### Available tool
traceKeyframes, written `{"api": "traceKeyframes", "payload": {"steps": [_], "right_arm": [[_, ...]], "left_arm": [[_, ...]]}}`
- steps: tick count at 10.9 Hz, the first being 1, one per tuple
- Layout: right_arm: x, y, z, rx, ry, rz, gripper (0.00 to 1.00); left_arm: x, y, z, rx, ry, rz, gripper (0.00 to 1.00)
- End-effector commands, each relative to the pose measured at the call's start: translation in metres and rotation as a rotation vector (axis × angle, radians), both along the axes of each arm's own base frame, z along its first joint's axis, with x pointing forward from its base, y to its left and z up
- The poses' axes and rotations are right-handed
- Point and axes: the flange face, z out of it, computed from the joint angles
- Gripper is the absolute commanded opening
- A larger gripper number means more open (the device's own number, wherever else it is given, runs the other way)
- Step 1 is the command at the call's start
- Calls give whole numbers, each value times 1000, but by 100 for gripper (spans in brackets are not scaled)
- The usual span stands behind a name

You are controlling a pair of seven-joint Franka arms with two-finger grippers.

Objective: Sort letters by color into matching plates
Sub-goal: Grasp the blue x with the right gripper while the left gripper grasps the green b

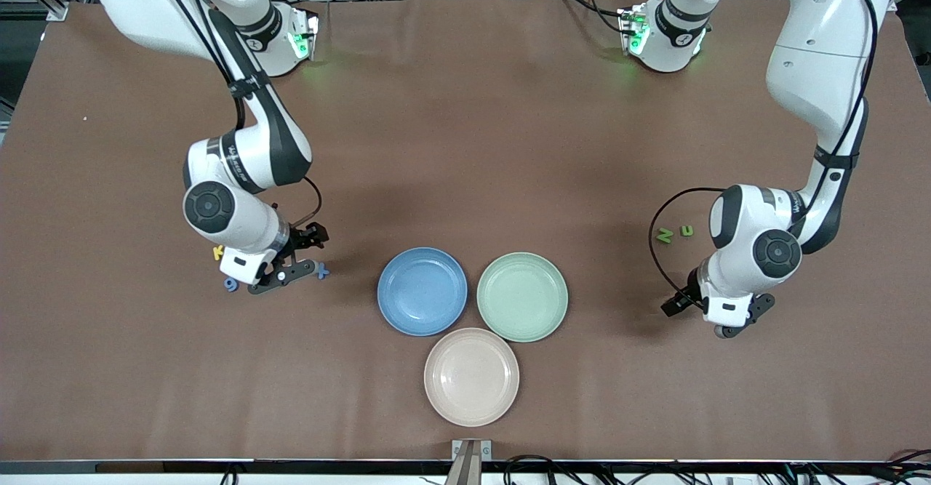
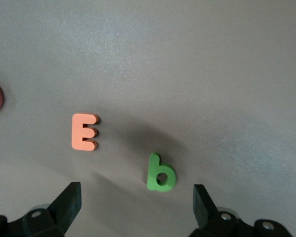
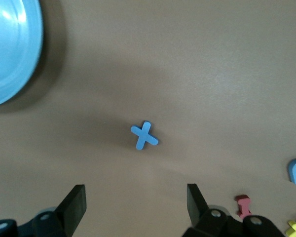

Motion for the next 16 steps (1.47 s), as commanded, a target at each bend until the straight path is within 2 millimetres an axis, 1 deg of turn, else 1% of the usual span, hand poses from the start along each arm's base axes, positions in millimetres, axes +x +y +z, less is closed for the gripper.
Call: {"api": "traceKeyframes", "payload": {"steps": [1,2,4,5,6,7,8,9,11,13,14,15,16], "right_arm": [[1,4,-37,2,-6,63,84],[3,3,-43,3,-14,71,81],[1,3,-66,0,6,154,69],[1,2,-73,4,10,197,67],[2,1,-77,8,3,220,66],[4,-2,-78,11,-2,245,61],[4,-5,-83,15,4,282,55],[6,-7,-86,17,-7,280,55],[12,-5,-92,19,-16,281,55],[14,-4,-94,19,-18,281,55],[15,-3,-94,20,-22,282,54],[16,-3,-98,21,-28,282,54],[17,-3,-100,22,-34,281,51]], "left_arm": [[6,1,-13,-2,-12,25,100],[5,-1,-18,-4,-12,22,100],[5,-3,-23,-6,-12,19,100],[7,-4,-25,-7,-15,20,100],[8,-6,-30,-7,-13,17,100],[8,-4,-31,-6,-12,16,100],[8,-3,-31,-6,-14,13,52],[8,-3,-30,-6,-15,15,1],[8,-4,-29,-3,-17,1,0],[9,-7,-27,-1,-21,-10,0],[13,-10,-20,-1,-36,-10,0],[27,-22,-1,-12,-80,-8,0],[29,-29,8,-18,-95,-10,0]]}}
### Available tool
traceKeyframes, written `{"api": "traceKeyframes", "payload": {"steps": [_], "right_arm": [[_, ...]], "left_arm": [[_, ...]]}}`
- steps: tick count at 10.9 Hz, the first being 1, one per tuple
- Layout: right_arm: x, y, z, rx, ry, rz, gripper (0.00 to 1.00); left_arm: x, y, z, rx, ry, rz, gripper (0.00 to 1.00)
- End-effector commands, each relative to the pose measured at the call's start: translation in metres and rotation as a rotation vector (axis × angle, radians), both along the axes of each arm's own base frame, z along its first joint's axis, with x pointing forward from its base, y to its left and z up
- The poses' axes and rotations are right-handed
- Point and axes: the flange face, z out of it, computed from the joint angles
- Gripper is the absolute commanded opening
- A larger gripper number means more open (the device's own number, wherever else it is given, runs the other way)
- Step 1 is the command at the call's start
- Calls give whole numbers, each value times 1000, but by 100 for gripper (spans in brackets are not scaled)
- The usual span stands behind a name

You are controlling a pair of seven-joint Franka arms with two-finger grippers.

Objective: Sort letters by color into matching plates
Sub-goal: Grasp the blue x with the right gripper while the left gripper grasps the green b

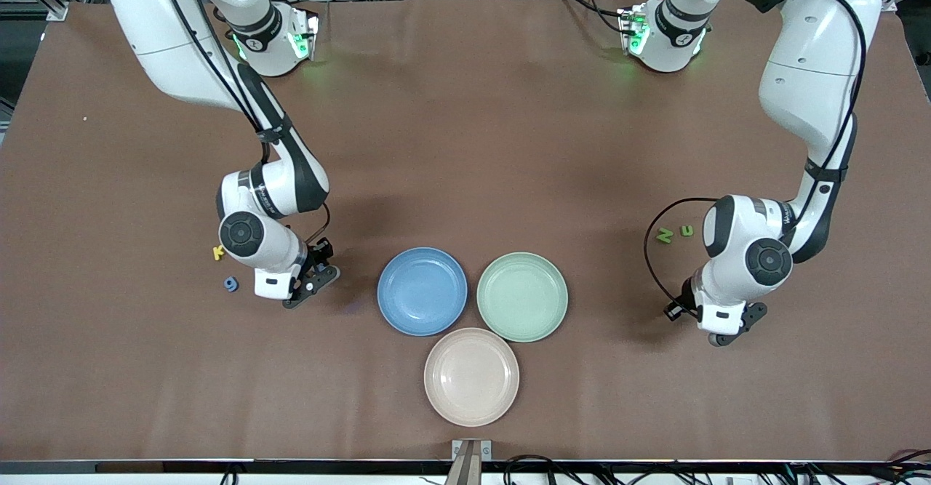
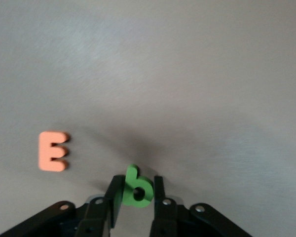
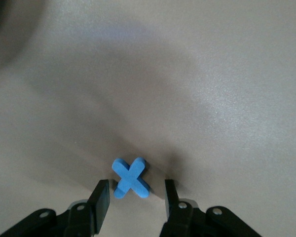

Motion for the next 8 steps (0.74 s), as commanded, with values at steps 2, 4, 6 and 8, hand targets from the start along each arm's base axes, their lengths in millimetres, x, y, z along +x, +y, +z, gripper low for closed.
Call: {"api": "traceKeyframes", "payload": {"steps": [2,4,6,8], "right_arm": [[7,2,-6,3,-17,18,35],[7,3,-6,5,-17,16,20],[8,3,-3,6,-19,12,3],[12,5,10,16,-31,14,0]], "left_arm": [[15,-33,38,-16,-70,36,0],[12,-72,70,-60,-104,60,0],[-3,-136,80,-151,-85,176,0],[-16,-195,89,-188,-91,181,0]]}}
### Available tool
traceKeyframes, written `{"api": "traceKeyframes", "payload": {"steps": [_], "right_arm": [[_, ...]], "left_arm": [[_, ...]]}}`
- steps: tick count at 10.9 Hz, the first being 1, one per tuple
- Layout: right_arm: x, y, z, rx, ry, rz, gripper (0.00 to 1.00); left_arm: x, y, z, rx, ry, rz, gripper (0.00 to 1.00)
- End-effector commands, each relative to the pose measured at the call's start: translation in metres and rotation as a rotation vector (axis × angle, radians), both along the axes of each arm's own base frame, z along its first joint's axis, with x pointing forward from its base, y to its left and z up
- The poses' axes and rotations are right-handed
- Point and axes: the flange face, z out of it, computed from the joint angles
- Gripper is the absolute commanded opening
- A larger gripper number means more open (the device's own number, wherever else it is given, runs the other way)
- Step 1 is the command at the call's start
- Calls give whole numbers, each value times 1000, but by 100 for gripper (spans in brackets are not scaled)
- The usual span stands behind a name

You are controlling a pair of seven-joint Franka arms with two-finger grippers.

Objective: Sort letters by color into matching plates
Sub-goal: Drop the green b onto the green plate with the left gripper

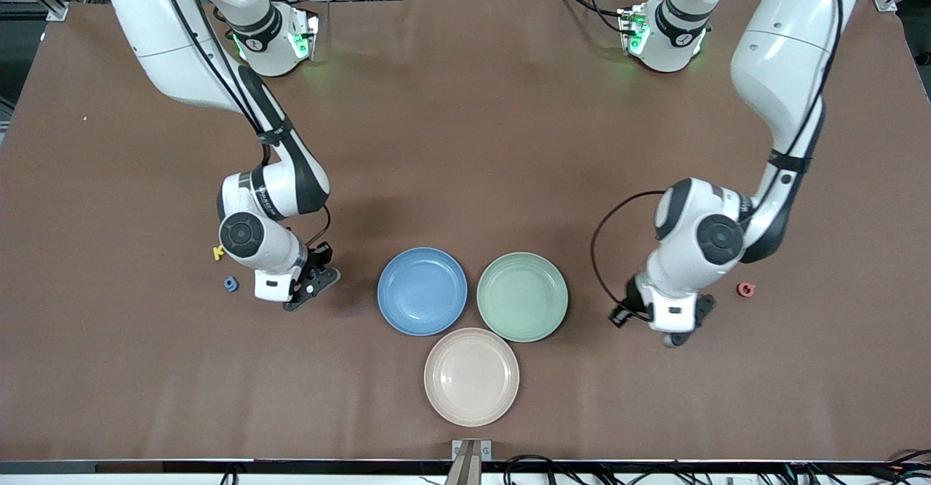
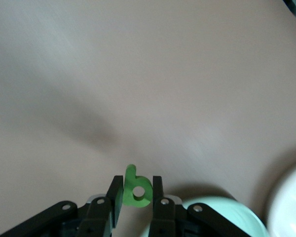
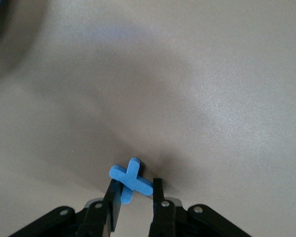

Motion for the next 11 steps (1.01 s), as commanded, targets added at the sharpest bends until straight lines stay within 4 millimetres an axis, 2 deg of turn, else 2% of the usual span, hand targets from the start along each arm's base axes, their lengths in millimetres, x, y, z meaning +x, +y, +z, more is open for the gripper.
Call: {"api": "traceKeyframes", "payload": {"steps": [1,3,4,5,6,8,11], "right_arm": [[7,7,14,16,-19,16,0],[11,7,31,25,-34,8,0],[12,9,34,31,-31,7,0],[13,10,37,41,-30,1,0],[14,15,42,54,-29,1,0],[20,19,58,91,-16,-45,0],[26,36,75,127,-10,-109,0]], "left_arm": [[-19,-69,15,-46,-18,27,0],[-33,-116,7,-105,-26,27,0],[-42,-134,-7,-102,-10,18,0],[-47,-141,-12,-103,-5,20,56],[-49,-144,-10,-92,-15,15,100],[-45,-122,-14,-21,20,71,100],[-31,-70,-18,126,53,-31,100]]}}
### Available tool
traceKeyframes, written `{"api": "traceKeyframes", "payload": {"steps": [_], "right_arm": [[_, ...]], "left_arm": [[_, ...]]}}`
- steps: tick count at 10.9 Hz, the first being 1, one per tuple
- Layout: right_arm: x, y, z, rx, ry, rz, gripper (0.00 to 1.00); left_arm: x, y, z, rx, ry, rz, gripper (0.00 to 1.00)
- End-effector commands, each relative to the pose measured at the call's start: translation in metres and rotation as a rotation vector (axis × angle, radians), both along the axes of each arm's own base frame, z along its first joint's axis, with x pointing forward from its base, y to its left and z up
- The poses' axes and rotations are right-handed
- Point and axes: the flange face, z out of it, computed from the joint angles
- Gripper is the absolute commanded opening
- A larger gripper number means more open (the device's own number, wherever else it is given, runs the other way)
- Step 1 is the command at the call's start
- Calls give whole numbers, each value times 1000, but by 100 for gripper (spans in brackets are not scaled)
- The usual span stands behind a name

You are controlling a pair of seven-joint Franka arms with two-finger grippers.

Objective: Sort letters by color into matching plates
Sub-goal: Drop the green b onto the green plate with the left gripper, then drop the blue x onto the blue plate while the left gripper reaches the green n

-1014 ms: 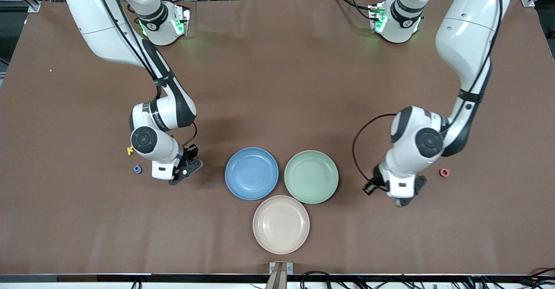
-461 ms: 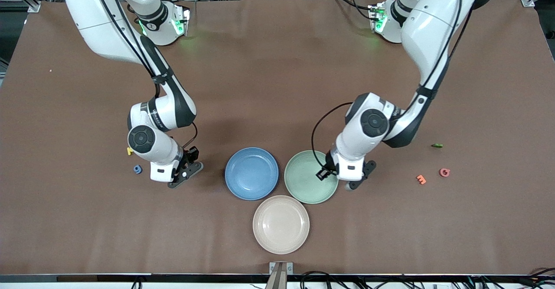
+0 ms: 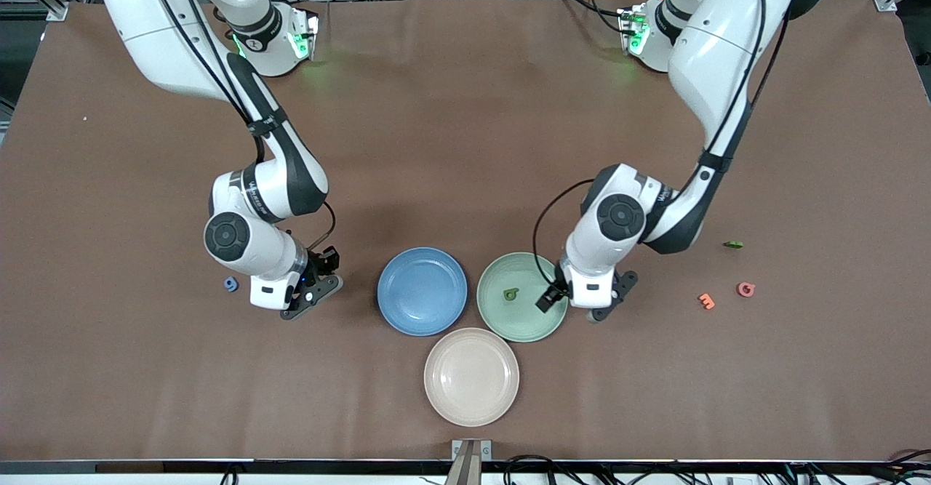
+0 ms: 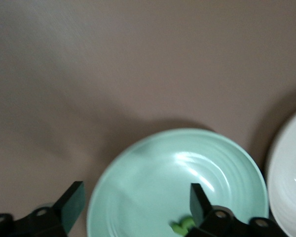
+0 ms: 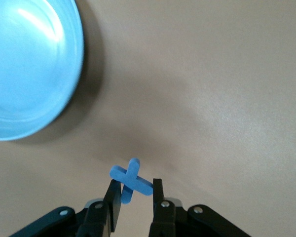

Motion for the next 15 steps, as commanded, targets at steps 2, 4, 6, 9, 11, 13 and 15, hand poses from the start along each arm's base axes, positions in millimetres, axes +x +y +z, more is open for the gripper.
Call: {"api": "traceKeyframes", "payload": {"steps": [2,4,6,9,11,13,15], "right_arm": [[0,33,24,28,7,-99,0],[-4,59,28,30,6,-149,0],[-6,84,25,29,18,-213,0],[-9,117,10,25,34,-315,0],[-12,140,-3,25,38,-354,0],[-11,161,-10,31,39,-396,2],[-13,174,-12,34,42,-440,32]], "left_arm": [[13,89,11,115,66,-55,100],[2,141,18,127,96,-24,100],[-21,177,21,130,111,21,100],[-70,207,5,74,36,173,100],[-78,201,-11,46,54,394,100],[-81,209,-20,57,83,448,100],[-86,223,-33,105,137,456,100]]}}
